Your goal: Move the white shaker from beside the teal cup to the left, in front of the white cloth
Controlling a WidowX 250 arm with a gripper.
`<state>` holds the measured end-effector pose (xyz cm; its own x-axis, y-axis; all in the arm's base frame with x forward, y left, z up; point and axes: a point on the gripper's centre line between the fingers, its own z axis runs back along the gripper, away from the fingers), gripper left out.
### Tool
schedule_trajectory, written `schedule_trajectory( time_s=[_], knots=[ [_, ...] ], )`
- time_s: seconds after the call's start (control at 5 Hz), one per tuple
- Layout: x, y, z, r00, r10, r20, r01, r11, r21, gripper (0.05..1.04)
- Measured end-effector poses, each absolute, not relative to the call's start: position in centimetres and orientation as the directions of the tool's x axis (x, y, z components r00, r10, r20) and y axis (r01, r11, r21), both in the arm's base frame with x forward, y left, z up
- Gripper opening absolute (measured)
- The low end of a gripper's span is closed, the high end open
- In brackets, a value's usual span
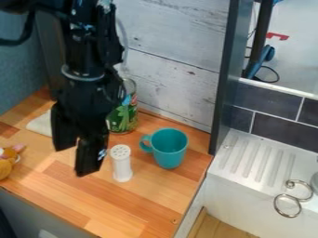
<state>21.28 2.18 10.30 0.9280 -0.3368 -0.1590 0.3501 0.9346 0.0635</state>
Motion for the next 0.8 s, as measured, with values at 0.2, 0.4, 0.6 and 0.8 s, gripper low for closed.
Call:
schedule_trajectory(
  time_s=[0.2, 0.4, 0.6, 0.8],
  knots=[
    [23.1, 2.2, 9.5, 0.921, -0.379, -0.094, 0.384, 0.923, 0.034, 0.998],
    [24.7, 2.5, 8.2, 0.909, -0.412, -0.063, 0.414, 0.910, 0.025, 0.998],
    [26.1, 3.0, 7.4, 0.899, -0.437, -0.025, 0.438, 0.899, 0.019, 0.998],
    [27.1, 3.1, 6.7, 0.896, -0.443, -0.028, 0.444, 0.896, 0.017, 0.998]
  ],
)
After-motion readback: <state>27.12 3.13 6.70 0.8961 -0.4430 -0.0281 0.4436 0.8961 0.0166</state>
